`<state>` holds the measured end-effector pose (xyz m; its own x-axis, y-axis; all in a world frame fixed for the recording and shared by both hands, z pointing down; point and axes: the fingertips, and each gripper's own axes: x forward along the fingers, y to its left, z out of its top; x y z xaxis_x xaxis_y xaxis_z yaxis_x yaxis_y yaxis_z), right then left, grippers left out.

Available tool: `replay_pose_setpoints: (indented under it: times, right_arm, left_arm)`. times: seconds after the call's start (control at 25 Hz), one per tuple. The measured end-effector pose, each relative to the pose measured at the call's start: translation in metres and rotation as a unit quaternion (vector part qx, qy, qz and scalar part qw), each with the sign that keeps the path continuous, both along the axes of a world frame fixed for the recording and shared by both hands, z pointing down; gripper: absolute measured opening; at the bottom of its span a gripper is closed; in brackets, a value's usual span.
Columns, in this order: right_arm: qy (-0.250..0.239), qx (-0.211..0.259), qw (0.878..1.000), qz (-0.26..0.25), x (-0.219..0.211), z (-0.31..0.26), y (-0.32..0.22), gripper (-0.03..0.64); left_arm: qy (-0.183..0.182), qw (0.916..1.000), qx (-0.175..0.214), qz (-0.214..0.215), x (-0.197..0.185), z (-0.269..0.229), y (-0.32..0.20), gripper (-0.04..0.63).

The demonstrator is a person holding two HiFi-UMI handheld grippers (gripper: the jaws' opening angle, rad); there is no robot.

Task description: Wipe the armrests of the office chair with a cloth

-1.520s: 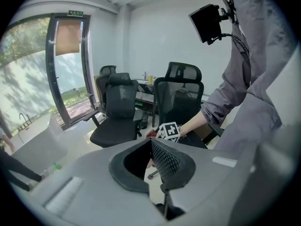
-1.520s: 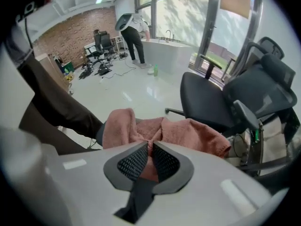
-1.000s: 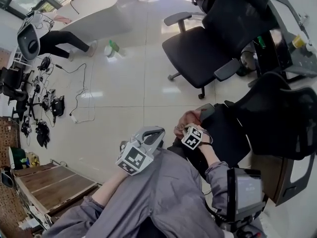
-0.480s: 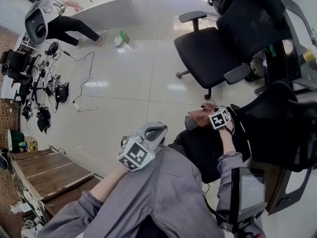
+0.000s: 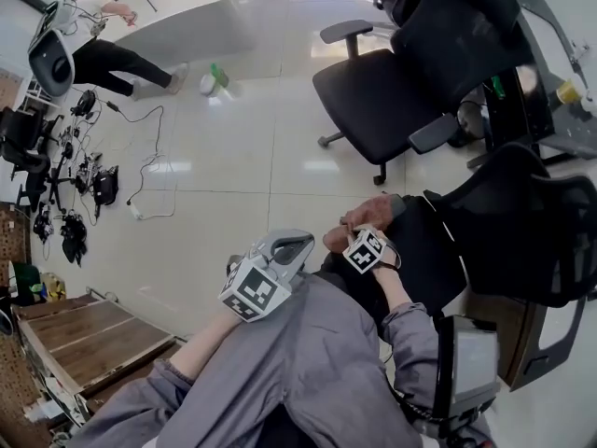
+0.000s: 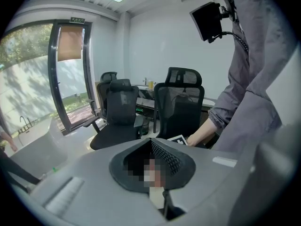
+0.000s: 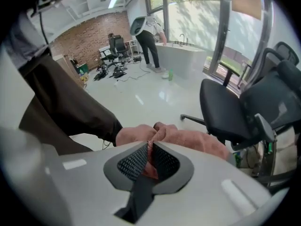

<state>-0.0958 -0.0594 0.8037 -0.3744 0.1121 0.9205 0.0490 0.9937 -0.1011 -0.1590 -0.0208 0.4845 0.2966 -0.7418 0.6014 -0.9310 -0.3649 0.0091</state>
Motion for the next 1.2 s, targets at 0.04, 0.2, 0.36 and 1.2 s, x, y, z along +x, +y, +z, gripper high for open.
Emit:
replay_pose_setpoints:
  times: [0.04,0.2,0.36,1.2]
  right_arm:
    - [-0.006,-0.010,1.000,-0.009,-0.002,-0.002,0.014,0.031]
    - [-0.033,-0.039,0.998,-0.027,-0.012,-0.009,0.031,0.031]
    - [0.015,0.028,0.999,0.031,0.017,0.004,-0.041,0.031]
    - [0.025,0.058,0.994,0.088,0.025,0.010,-0.099,0.031]
  left_arm:
    - [0.002,1.0000,0.002,0.008,0.002,0.000,-0.001,0.017]
    - [0.001,0.9992,0.005,0.039,0.005,0.000,-0.004,0.017]
    - [-0.020,0.9979,0.005,0.061,0.001,-0.002,-0.006,0.017]
    - [-0.096,0.9584,-0.197,0.183,0.021,0.191,-0.043,0.017]
